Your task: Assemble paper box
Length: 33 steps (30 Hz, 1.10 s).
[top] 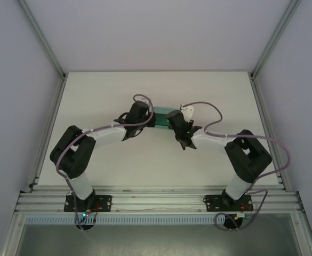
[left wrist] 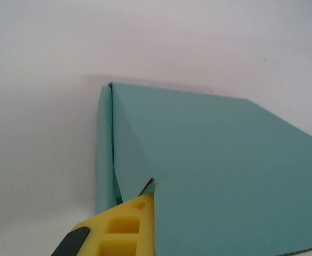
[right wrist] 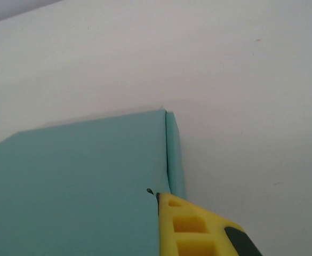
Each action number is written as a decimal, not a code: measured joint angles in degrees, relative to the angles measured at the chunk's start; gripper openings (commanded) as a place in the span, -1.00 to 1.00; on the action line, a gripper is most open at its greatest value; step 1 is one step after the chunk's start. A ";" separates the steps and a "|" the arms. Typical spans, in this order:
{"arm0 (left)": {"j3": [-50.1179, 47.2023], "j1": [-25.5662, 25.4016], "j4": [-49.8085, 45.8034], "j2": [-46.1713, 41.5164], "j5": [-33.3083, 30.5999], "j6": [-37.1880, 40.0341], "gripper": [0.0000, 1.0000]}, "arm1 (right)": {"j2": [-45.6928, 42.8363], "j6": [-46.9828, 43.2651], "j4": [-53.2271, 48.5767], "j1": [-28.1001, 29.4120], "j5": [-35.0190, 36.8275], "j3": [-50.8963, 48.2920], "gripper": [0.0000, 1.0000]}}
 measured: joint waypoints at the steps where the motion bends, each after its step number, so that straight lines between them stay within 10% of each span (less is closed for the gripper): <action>1: -1.22 -0.17 1.18 -0.35 0.02 0.00 -1.00 | -0.11 -0.26 1.01 0.31 0.11 -0.94 -1.00; 4: -4.00 -0.48 3.78 -1.51 0.07 -0.02 -1.00 | -0.72 -1.36 3.43 1.36 0.76 -3.28 -1.00; 16: -5.79 -1.81 -5.64 -10.78 1.16 -0.39 0.98 | -1.81 -5.70 7.85 2.34 1.16 -6.78 -1.00; 24: 1.27 -0.92 -21.46 -18.64 -2.78 -1.49 1.00 | -1.81 -10.51 8.35 2.34 0.70 -6.97 -1.00; 33: 26.05 9.68 -28.87 1.22 6.91 -1.07 1.00 | -0.63 -12.52 8.72 2.34 0.50 -6.14 -1.00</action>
